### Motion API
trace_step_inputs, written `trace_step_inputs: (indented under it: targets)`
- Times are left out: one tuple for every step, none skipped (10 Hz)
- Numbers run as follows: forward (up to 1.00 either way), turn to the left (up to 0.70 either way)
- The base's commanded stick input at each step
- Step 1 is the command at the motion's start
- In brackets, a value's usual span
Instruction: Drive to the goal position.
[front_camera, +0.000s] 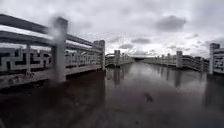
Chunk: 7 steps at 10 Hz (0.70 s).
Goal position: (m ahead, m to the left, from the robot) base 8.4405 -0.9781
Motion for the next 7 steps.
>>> trace_step_inputs:
  targets:
    - [0.45,-0.02]
    - [0.45,-0.07]
    - [0.45,-0.16]
    - [0.45,-0.23]
    - [0.45,-0.21]
    - [0.45,-0.19]
    - [0.45,-0.18]
